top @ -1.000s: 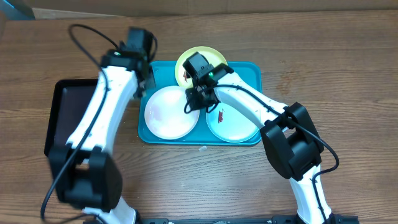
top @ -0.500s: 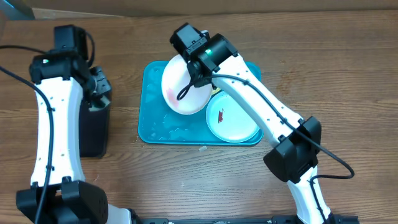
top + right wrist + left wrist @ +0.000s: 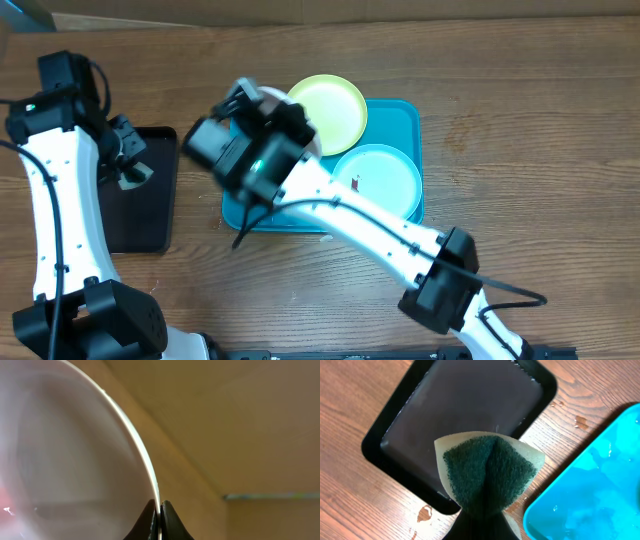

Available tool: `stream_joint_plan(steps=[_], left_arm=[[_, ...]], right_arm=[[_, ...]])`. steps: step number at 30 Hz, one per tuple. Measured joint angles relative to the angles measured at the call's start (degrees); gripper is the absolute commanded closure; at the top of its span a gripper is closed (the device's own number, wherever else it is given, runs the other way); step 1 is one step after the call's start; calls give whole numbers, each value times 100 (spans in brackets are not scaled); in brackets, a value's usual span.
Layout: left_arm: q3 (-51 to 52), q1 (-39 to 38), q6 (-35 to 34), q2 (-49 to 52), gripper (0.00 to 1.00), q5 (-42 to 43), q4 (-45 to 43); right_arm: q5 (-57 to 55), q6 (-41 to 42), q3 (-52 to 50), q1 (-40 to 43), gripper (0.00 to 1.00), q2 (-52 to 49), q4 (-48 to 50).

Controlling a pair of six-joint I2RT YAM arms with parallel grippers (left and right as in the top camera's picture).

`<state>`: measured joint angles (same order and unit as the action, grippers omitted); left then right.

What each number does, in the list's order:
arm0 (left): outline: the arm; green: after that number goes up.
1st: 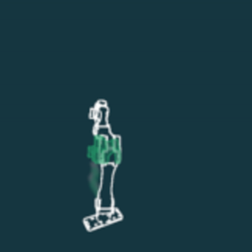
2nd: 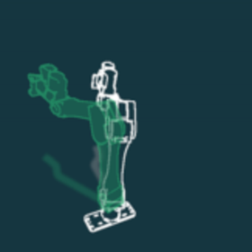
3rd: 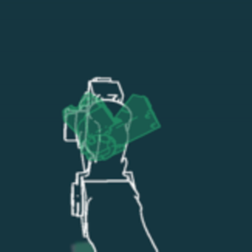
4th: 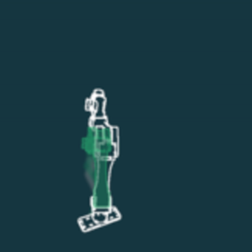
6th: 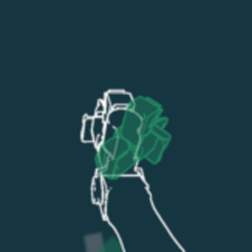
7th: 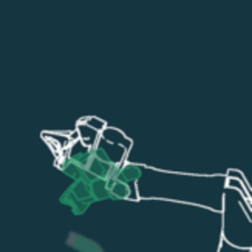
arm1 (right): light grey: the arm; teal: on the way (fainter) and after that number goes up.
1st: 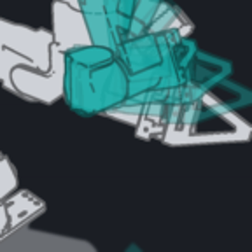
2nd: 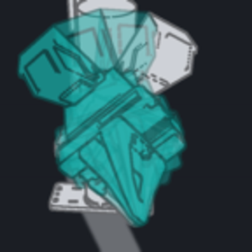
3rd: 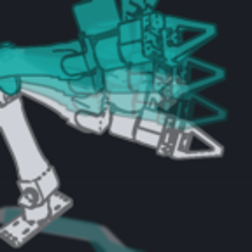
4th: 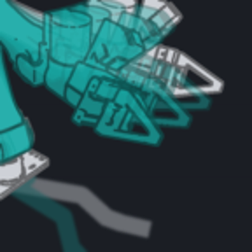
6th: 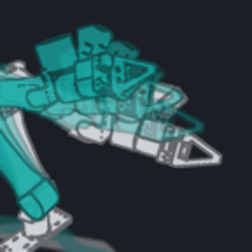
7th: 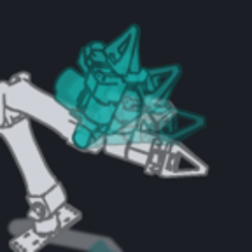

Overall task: Clean dirty plates on tray and stack at the side
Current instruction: 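Carry the white plate right and set it on the table with right gripper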

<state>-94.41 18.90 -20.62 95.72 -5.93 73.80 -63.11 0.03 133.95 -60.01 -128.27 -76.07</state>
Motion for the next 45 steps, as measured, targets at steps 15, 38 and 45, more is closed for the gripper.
stream_joint_plan(steps=[15,38,45], left_arm=[[0,223,2,0,96,210,55],[0,221,160,0,96,590,17],[0,210,319,0,96,1051,-52]], right_arm=[[-693,-911,0,-144,96,0,452],[7759,1132,-7,5228,96,-4,-680],[7952,1014,-422,6861,96,-4,-487]])
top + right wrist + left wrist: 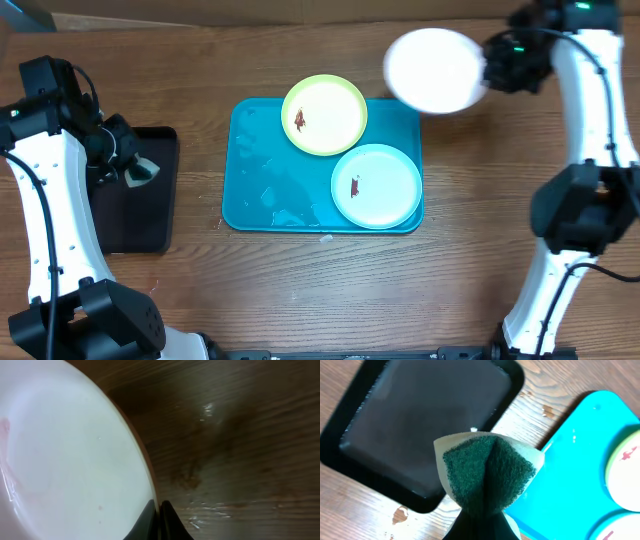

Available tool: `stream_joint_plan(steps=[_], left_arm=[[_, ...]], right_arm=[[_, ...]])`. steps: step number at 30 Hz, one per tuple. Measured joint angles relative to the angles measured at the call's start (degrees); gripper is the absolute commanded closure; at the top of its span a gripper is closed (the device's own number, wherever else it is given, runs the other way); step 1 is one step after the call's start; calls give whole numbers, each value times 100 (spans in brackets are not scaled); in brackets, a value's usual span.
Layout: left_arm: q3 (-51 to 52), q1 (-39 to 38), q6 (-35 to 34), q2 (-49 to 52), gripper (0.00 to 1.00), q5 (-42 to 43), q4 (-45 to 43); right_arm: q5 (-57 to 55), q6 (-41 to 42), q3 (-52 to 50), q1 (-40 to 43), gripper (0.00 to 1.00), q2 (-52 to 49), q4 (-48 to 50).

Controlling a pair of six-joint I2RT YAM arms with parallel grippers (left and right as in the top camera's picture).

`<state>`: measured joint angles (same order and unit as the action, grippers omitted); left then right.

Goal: Clean dirty plates on tray and stack at the side

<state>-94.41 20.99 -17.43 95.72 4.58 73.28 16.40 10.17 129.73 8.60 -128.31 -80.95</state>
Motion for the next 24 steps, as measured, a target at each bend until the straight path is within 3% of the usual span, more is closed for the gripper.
stream_joint_plan(steps=[6,16,18,19,24], left_arm=[[0,-125,136,0,96,151,-52],[0,-216,186,4,96,232,-131],[0,-216,205,4,96,232,-131],[0,-216,219,4,96,232,-131],[0,-227,245,4,96,232,-140]], right_arm=[[-363,-55,-863,529,96,0,706],[-935,-50,-2159,640,96,-2,1644],[-968,9,-2280,640,68,-2,1652],[-981,35,-2317,640,64,-2,1622],[-798,22,-2337,640,62,-2,1325]])
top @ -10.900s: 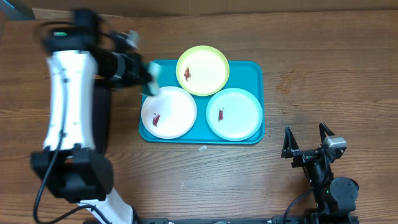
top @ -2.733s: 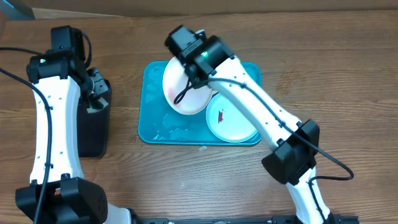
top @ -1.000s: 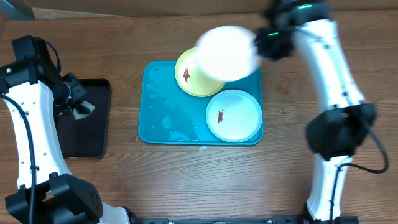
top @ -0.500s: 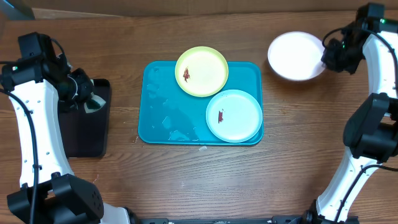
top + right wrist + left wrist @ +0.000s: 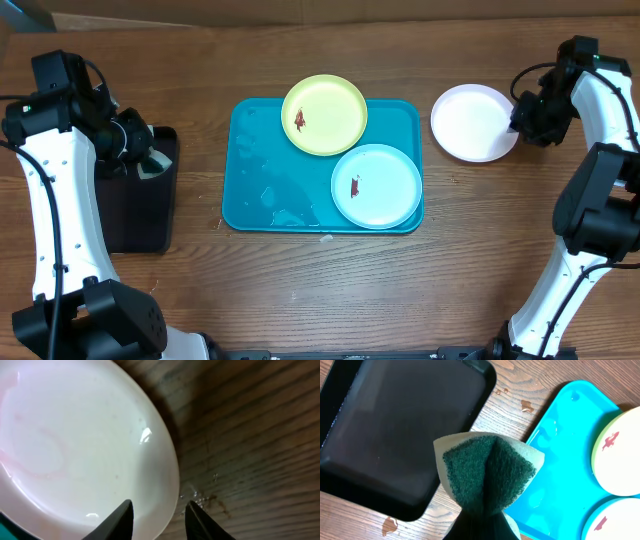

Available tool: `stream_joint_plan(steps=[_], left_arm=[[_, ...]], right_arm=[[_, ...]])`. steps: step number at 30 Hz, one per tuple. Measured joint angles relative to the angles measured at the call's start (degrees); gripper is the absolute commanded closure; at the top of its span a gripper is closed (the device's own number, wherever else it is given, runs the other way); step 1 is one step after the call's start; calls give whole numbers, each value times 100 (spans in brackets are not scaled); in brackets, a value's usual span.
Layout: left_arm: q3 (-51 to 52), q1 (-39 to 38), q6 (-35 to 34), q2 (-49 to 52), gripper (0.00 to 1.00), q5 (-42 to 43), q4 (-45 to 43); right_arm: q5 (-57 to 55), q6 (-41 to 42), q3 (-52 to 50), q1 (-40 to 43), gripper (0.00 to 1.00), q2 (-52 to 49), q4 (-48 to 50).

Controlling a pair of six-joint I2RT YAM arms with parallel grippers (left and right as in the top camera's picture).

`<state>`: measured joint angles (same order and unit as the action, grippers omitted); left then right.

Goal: Clean dirty plates on tray and stack at the side

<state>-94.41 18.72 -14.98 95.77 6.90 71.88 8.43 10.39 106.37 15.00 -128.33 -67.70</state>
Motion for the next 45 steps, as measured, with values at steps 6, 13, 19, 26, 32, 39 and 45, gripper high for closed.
stream_joint_plan(steps=[6,13,19,26,32,39,45], left_arm=[[0,0,184,0,96,372,-125],[9,-133,555,0,96,1058,-192],[138,-529,859,0,96,1202,-232],[144,-673,953,4,96,1198,-251],[144,-673,964,4,96,1198,-251],[144,-673,964,4,96,1198,-271],[144,-673,964,4,96,1198,-271]], right_arm=[[739,-79,256,-125,50,0,-444],[1362,-289,730,-1246,30,0,236],[844,-304,732,-2656,24,0,1198],[-164,-92,739,-3477,27,-374,1759],[-466,-13,739,-3482,49,-883,1899],[-533,17,756,-3460,69,-955,1978],[-457,-7,758,-3534,89,-955,1963]])
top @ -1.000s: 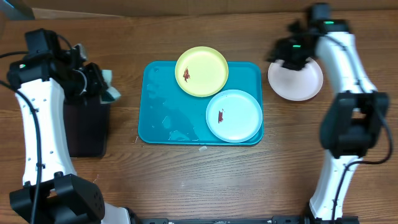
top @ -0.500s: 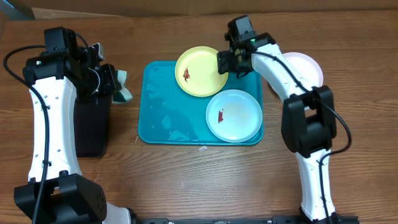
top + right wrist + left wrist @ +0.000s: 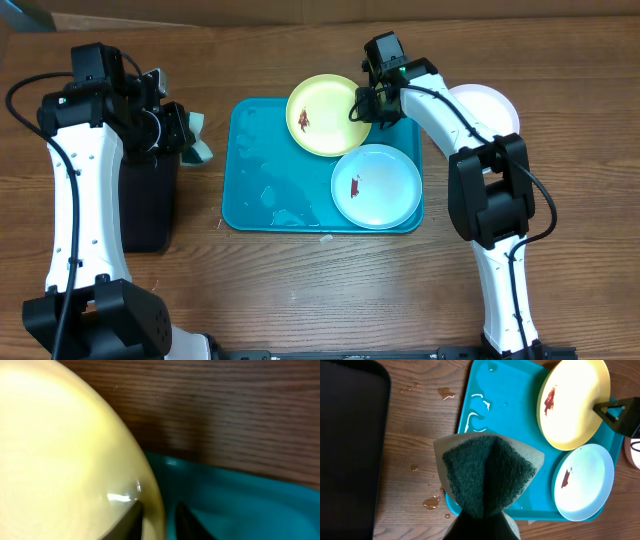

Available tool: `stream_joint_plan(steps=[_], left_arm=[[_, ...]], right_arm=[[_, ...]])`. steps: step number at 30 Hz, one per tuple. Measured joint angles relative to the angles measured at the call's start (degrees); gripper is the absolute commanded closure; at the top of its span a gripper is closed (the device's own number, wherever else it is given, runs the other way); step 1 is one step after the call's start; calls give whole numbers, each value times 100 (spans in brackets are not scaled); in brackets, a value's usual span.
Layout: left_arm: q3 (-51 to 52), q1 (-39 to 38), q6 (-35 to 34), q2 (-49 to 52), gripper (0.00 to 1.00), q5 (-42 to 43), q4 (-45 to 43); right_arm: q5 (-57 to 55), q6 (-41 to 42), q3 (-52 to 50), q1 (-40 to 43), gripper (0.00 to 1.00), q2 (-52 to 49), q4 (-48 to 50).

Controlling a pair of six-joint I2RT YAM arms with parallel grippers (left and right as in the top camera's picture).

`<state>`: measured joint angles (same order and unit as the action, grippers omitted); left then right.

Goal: Clean dirty plates on tray and stack at the side

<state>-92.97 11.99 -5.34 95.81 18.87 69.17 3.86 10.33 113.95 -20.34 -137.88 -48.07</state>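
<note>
A yellow plate with a red stain rests on the far edge of the teal tray. Beside it in the tray lies a stained pale blue plate. A white plate lies on the table right of the tray. My right gripper is at the yellow plate's right rim. In the right wrist view it stands open, its fingers astride the rim of the yellow plate. My left gripper is shut on a green sponge and hangs over the tray's left edge.
A black tray lies left of the teal tray, under the left arm. Water drops dot the wood between the two trays, and the teal tray floor is wet. The right arm crosses over the white plate.
My right gripper has left the white plate on the table and is now open astride the yellow plate's right rim. The left gripper with the sponge has shifted right from the black tray to the teal tray's left edge.
My right gripper first held the white plate up over the tray, with the sponge over the black tray. Then it held the plate over the table right of the tray. Then the plate lay there and the gripper was open. Now it is at the yellow plate.
</note>
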Motion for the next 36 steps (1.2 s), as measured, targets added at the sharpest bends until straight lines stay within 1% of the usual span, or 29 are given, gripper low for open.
stream_joint_plan(steps=[2,3,9,13,19,25,29,36], left_arm=[[0,0,0,0,96,0,0],[0,0,0,0,96,0,0],[0,0,0,0,96,35,-17],[9,-22,26,0,96,170,-197],[551,-374,120,0,96,361,-787],[1397,-855,85,0,96,479,-1716],[1878,-1016,-254,0,96,518,-2371],[2656,-1163,-946,2,96,516,-3307]], right_arm=[[52,20,4,-46,96,0,-13],[103,22,9,-72,96,0,-9],[339,61,72,-308,96,4,-101],[426,149,72,-527,96,4,-264],[560,293,72,-920,96,2,-704],[647,627,72,-1220,96,2,-1054],[752,892,74,-1287,96,2,-1117],[1001,1073,74,-1320,96,2,-1176]])
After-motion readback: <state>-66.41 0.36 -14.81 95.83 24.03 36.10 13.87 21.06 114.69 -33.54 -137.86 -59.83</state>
